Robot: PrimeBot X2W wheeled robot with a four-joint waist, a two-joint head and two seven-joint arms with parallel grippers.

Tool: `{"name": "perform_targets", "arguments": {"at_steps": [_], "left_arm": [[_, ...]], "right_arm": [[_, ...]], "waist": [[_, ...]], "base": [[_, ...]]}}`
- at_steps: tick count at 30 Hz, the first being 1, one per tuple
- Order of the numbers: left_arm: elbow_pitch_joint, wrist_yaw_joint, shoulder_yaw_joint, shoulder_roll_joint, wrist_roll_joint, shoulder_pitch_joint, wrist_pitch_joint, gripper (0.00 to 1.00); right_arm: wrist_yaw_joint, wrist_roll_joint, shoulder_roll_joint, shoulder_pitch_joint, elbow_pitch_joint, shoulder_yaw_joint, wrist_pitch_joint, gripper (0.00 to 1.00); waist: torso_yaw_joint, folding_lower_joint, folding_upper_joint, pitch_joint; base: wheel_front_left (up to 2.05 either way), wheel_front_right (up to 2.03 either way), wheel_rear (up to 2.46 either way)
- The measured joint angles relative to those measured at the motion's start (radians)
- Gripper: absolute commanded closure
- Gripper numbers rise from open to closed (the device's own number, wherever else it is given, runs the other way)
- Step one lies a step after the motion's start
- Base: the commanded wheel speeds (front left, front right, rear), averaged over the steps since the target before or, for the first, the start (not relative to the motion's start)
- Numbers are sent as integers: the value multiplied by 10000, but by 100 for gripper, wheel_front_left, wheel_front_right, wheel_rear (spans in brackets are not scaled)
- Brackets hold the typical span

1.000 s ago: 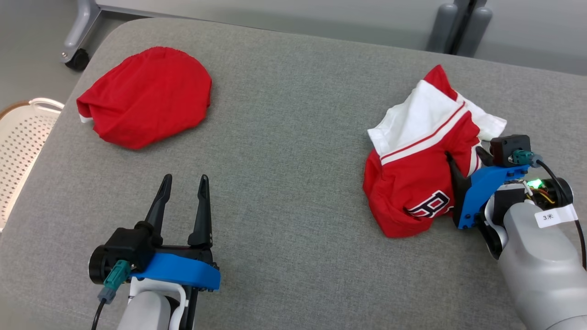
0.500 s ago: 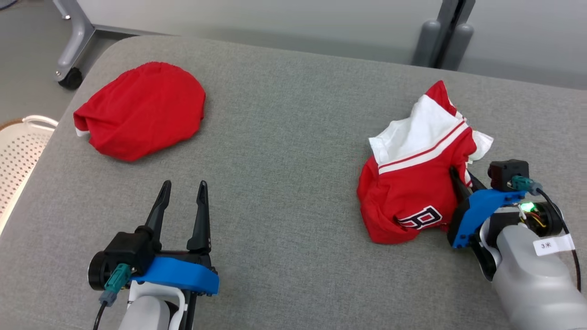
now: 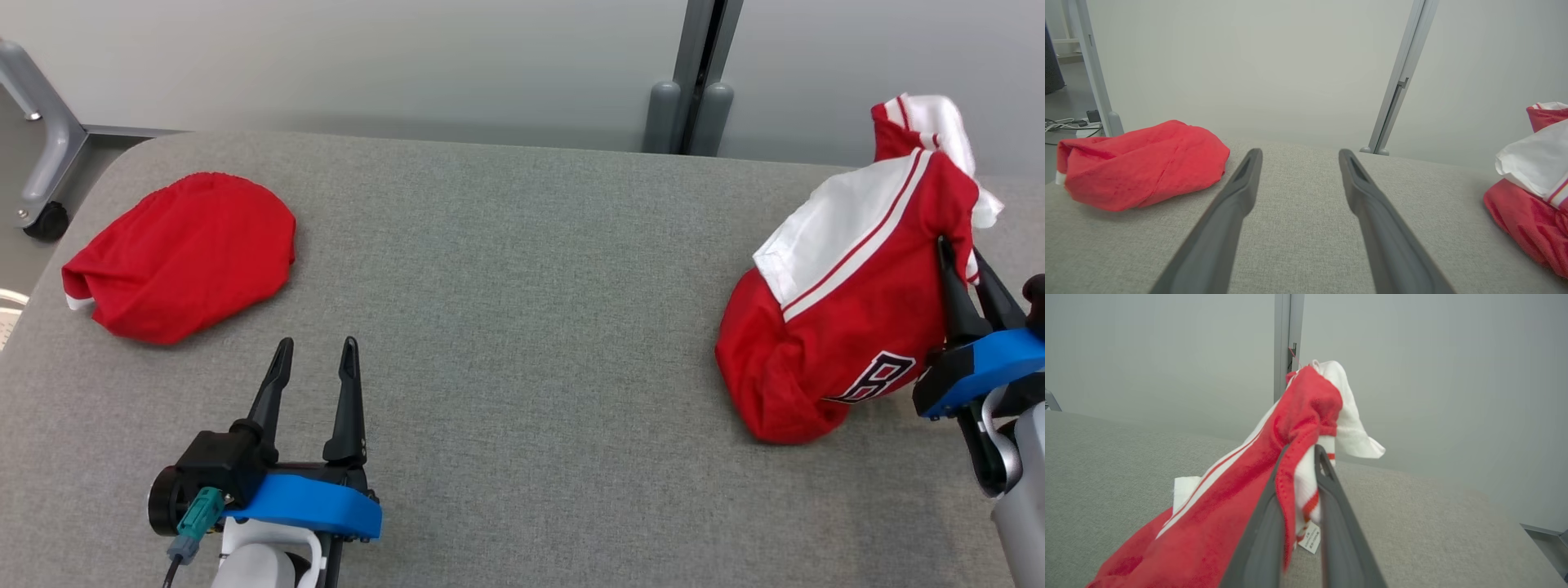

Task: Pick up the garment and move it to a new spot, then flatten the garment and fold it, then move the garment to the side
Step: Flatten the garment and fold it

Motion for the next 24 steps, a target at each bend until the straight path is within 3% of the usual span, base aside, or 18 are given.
{"name": "perform_targets", "arguments": {"at_steps": [5,12,17,24], "left_arm": [[0,0,-21,0,-25,108,0,0],[-6,17,-100,2,-132,366,0,0],[27,65,-125,2,-205,442,0,0],[58,88,-115,2,-291,561,0,0]], "right_arm": [[0,-347,21,331,-1342,186,-2,100],[0,-550,717,371,-2038,2059,330,100],[2,-435,1475,244,-1672,3760,458,100],[2,-148,2585,-389,-238,5480,391,100]], "waist": [[-32,1,0,-216],[218,0,-1,-610],[620,0,-1,-783],[1154,0,-1,-713]], "base": [[0,0,0],[0,0,0],[0,0,0],[0,0,0]]}}
